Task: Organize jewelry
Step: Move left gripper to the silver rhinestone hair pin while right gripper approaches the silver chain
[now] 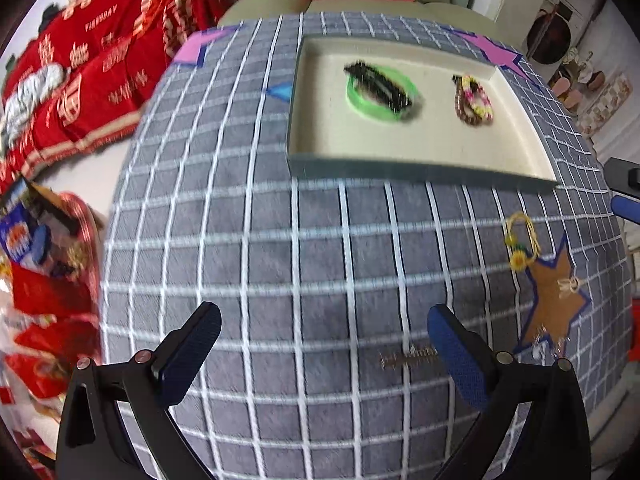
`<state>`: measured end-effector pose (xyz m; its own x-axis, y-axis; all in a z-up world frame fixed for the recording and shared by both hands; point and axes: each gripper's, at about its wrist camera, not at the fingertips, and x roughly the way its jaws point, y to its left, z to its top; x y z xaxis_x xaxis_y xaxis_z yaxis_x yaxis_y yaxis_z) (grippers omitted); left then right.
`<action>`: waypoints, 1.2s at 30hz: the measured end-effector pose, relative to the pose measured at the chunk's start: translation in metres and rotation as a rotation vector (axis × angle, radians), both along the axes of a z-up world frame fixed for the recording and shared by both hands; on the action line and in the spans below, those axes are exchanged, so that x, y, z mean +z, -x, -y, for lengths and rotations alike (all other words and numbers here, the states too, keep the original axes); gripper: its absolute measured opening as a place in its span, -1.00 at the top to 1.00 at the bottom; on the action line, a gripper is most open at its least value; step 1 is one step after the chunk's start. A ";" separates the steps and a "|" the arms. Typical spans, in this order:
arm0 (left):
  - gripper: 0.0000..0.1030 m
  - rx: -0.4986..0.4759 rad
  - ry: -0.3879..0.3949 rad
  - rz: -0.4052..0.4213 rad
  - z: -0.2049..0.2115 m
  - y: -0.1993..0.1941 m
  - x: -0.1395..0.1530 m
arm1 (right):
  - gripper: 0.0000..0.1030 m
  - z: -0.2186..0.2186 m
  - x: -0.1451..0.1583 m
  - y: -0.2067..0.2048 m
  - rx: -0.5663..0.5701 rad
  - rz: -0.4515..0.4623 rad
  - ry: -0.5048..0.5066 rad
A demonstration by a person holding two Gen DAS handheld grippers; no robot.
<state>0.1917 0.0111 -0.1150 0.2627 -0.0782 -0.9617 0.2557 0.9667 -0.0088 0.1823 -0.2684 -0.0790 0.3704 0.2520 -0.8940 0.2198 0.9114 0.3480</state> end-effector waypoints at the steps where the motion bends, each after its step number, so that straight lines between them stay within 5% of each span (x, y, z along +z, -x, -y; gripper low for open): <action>1: -1.00 0.006 0.006 -0.012 -0.002 0.003 -0.001 | -1.00 0.000 0.000 0.003 0.003 -0.002 -0.006; 13: -1.00 0.133 0.052 -0.184 -0.020 0.039 -0.032 | -0.99 0.003 -0.024 0.063 -0.019 -0.126 -0.001; 20: -1.00 0.286 0.125 -0.270 -0.037 0.048 -0.049 | -0.99 0.008 -0.054 0.103 -0.085 -0.234 0.007; 36: -1.00 0.374 0.129 -0.291 -0.038 0.037 -0.058 | -0.99 0.022 -0.084 0.129 -0.146 -0.299 0.043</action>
<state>0.1546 0.0493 -0.1729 0.0178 -0.1533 -0.9880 -0.1398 0.9781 -0.1543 0.0533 -0.2904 -0.1633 0.1200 0.1756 -0.9771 0.4355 0.8752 0.2108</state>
